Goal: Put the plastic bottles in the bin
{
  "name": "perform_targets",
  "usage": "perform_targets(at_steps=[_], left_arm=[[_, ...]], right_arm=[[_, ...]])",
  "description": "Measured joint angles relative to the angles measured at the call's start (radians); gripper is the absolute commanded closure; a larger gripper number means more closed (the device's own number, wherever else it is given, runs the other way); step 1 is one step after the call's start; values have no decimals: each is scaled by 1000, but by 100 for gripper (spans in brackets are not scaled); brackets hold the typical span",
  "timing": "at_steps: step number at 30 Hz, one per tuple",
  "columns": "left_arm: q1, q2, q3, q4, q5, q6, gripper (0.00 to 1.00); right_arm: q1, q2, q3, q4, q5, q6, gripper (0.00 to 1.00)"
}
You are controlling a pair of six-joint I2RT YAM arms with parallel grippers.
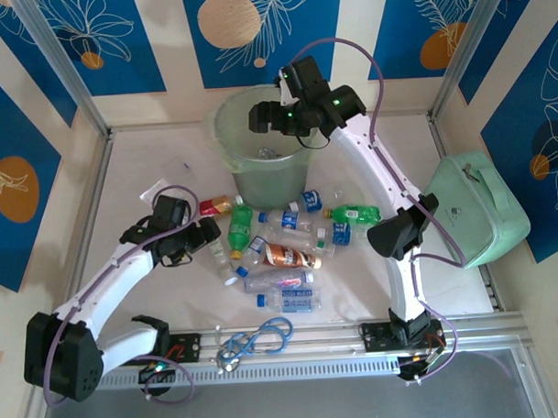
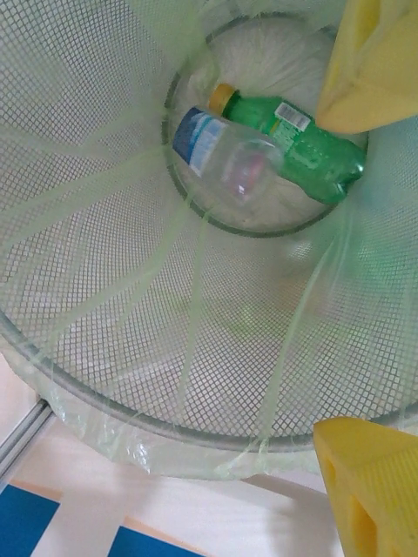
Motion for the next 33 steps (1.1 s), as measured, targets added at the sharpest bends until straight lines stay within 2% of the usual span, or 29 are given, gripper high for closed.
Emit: perform_targets(at_steps=[6, 15, 19, 26, 33], left_arm=[[0, 64, -21, 84, 19, -13, 12], [0, 148, -50, 179, 42, -53, 13], [0, 185, -50, 212, 41, -61, 16], [0, 256, -48, 235, 41, -65, 22], [-3, 274, -48, 236, 40, -83, 30]], right_arm=[[39, -49, -53, 7, 0, -19, 16], [242, -426, -510, 169, -10, -42, 16], [298, -538, -668, 251, -10, -36, 16], [339, -580, -842, 308, -2, 1, 16], [356, -597, -924, 320, 14, 32, 16]])
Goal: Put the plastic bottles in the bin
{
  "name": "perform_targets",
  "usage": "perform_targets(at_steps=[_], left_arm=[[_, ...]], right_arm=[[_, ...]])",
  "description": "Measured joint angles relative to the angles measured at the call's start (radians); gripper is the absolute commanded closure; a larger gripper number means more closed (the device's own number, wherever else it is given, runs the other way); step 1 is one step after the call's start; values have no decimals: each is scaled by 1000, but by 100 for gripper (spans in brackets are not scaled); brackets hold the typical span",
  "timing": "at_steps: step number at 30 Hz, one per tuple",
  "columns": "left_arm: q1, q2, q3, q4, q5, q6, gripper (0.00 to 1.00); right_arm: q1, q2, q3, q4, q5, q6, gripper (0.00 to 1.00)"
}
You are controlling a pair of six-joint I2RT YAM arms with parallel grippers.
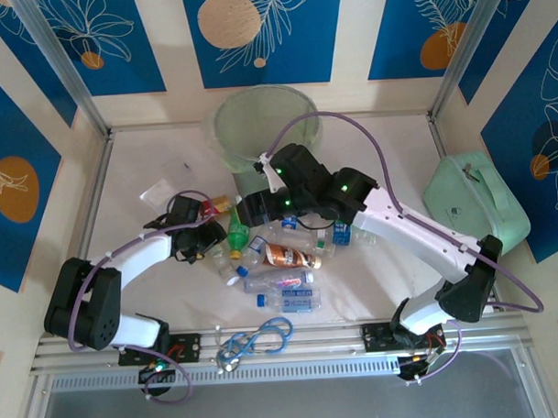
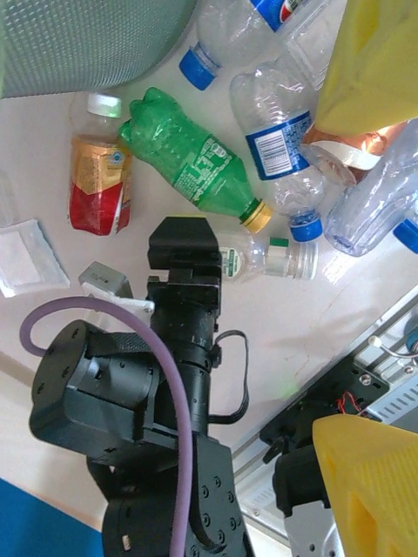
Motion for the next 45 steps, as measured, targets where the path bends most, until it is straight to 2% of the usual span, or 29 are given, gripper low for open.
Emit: perform_targets(at_steps=[7, 14, 22, 31, 36, 42, 45], left_arm=[[-3, -2, 5, -4, 0, -1, 39], [-3, -37, 6, -47, -23, 0, 42], [-3, -192, 46, -130, -18, -14, 43], [-3, -349, 208, -136, 55, -101, 43], [-3, -372, 271, -82, 108, -162, 42], [-3, -381, 267, 85, 203, -282, 42], [-3, -381, 259, 163, 239, -325, 42]], right_arm=[[1, -29, -22, 29, 15, 22, 16], [-6, -46, -42, 46, 27, 26, 16], [-35, -67, -85, 64, -16, 40, 16], [-18, -28, -82, 85, -83, 40, 16], [-17, 12, -63, 81, -114, 35, 18], [-10, 40, -47, 79, -153, 29, 21], [-5, 54, -29, 79, -161, 29, 27]])
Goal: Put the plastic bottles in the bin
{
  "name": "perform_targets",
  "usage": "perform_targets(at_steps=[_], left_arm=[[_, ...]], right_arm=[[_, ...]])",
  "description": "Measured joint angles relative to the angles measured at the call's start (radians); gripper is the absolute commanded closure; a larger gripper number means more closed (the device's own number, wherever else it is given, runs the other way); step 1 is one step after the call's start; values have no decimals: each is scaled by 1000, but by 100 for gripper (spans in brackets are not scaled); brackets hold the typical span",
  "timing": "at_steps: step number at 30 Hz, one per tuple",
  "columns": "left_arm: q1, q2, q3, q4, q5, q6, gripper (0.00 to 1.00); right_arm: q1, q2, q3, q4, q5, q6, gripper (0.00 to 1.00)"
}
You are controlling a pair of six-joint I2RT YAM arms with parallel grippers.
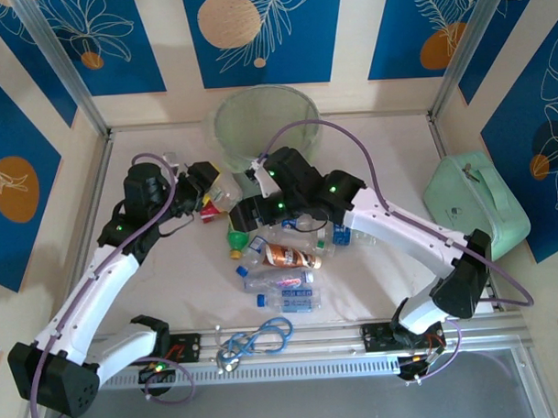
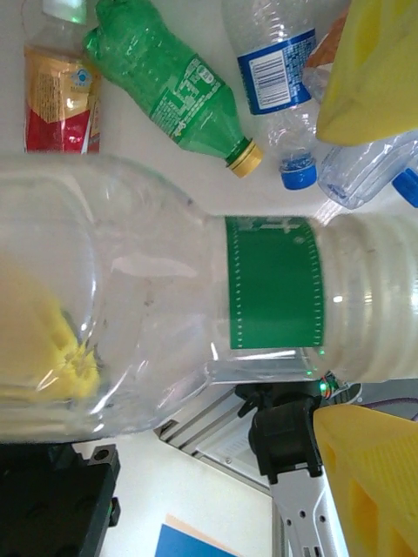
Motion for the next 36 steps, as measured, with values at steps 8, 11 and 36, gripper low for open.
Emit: perform_targets(at_steps=[8, 11, 36], left_arm=[[0, 0, -6, 75, 39, -36, 44], [0, 0, -11, 77, 40, -38, 34], [5, -96, 99, -475, -391, 357, 0]], right_arm=[[0, 13, 33, 0, -10, -14, 55], [0, 13, 38, -6, -6, -16, 59], [-246, 148, 451, -180, 91, -41, 60]])
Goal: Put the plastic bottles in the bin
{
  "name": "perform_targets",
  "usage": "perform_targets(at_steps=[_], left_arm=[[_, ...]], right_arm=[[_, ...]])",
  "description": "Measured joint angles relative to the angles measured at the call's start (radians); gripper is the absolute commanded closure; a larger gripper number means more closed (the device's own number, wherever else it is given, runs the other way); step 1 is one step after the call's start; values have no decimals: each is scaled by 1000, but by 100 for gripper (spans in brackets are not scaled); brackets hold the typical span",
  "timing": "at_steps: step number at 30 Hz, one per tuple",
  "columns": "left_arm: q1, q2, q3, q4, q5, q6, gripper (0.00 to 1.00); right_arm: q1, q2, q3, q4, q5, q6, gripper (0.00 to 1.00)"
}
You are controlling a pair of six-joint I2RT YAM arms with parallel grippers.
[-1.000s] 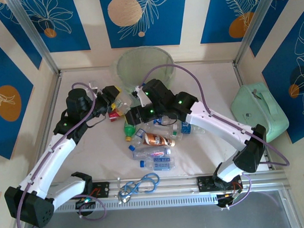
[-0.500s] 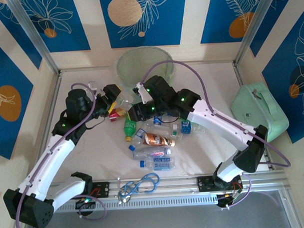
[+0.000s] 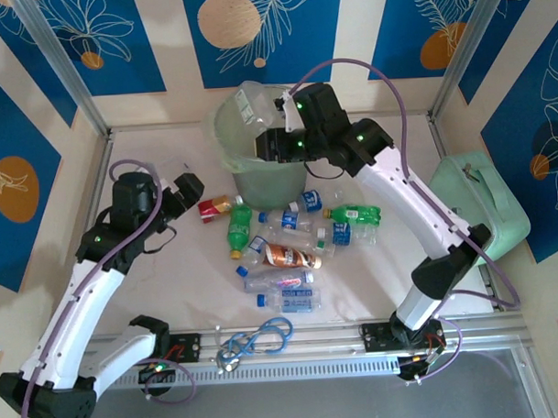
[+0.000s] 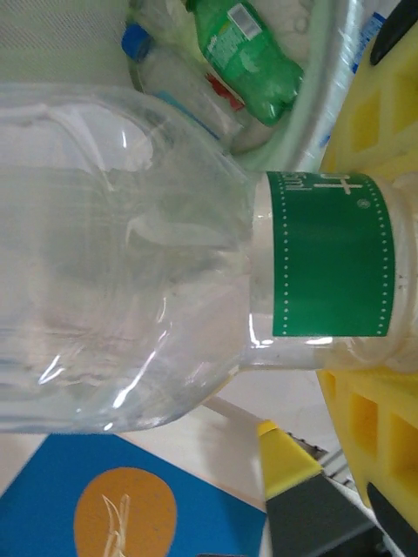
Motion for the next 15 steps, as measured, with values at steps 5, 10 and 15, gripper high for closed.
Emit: perform_targets(at_steps=[5, 10, 15], left_arm=[[10, 16, -49, -19, -11, 28, 0], [17, 40, -90, -12, -8, 28, 0], [19, 68, -128, 6, 0, 27, 0]], right_arm=[[-51, 84, 80, -47, 0, 7, 45], [-82, 119, 115, -64, 0, 14, 26], [-91, 119, 117, -64, -2, 11, 25]])
